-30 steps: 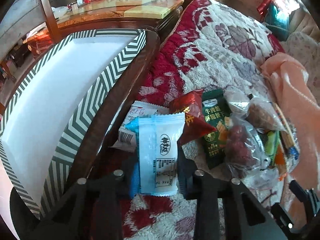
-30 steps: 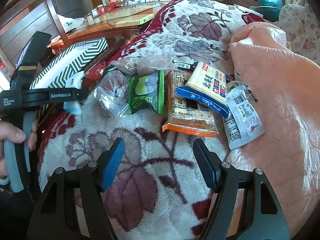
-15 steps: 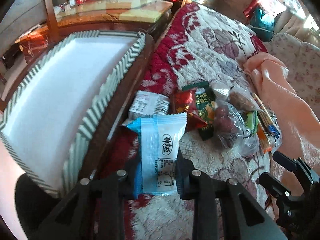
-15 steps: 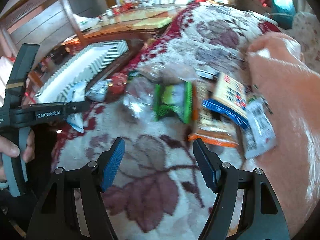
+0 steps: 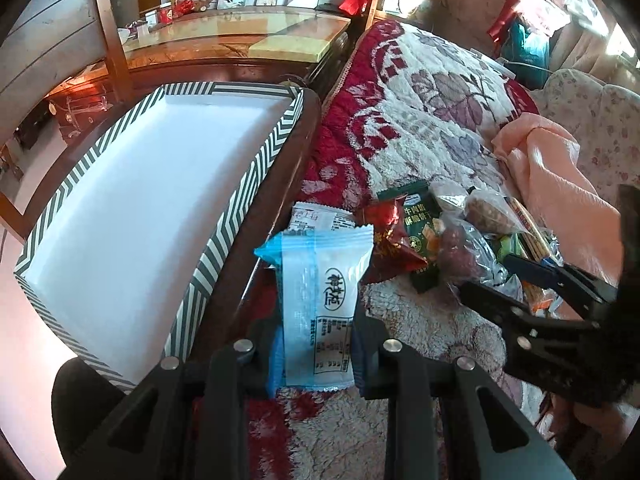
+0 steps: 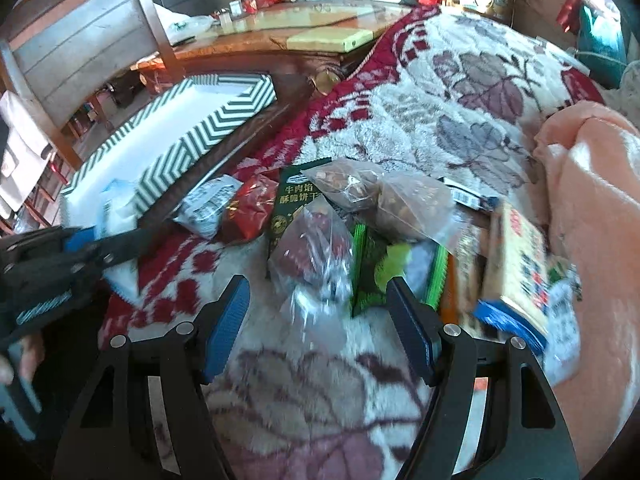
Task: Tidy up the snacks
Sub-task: 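Grasp the light blue snack pack with left gripper while right grasps the red-date bag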
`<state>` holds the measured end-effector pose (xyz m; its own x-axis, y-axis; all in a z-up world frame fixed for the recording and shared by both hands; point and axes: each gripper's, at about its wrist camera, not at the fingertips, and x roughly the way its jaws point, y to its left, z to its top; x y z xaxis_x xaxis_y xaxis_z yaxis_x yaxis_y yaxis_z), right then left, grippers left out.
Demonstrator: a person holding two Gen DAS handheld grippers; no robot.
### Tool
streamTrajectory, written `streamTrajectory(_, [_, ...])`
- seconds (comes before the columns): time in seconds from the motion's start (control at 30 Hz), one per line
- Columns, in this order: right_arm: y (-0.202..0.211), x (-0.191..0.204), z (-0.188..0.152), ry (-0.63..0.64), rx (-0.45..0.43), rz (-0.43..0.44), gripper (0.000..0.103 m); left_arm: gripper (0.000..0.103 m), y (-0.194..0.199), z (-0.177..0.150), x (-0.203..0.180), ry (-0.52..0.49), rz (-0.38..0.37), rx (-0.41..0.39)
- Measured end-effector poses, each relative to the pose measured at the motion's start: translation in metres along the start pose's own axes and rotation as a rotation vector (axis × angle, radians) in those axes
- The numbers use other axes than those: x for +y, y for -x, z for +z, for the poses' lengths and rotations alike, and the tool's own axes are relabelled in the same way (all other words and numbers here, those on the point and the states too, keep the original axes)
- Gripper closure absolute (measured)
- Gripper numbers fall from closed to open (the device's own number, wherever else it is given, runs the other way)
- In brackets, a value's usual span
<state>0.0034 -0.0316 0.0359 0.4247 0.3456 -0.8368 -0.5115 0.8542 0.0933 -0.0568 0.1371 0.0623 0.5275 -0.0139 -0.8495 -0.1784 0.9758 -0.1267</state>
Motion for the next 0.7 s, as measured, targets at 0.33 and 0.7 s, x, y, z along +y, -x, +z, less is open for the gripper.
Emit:
streamTrajectory(0.33, [-0.005,0.006,0.004,0.045,0.033,0.110,0.072,0.074,-0.001,0.000,-0.002,-0.007,0.009,-0.004])
streamTrajectory(0.7, [0.028,0.026,0.020,0.107,-0.032,0.128,0.072,0.074,0.015,0.014,0.000,-0.022,0.045,-0.061])
